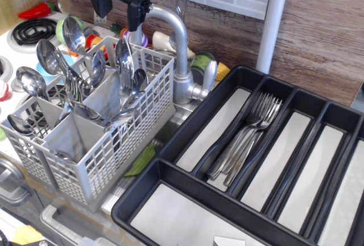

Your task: Put fork from basket to tray

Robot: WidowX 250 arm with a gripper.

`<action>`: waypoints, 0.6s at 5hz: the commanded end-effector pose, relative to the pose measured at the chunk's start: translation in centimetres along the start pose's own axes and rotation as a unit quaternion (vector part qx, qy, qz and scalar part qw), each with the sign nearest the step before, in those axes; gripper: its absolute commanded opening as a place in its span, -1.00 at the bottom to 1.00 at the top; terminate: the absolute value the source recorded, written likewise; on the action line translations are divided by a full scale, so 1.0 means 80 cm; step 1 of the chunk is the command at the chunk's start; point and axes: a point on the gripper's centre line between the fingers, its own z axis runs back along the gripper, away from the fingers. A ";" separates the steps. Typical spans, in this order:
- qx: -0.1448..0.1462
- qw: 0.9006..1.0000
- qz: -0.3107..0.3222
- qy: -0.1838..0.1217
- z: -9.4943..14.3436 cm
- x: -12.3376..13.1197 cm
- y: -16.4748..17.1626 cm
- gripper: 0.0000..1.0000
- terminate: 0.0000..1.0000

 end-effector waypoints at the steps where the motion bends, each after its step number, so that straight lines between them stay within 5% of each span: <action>1: 0.000 1.000 0.000 0.000 0.000 0.000 0.000 1.00 -1.00; 3: -0.001 0.999 0.037 -0.036 -0.023 -0.003 -0.003 1.00 -1.00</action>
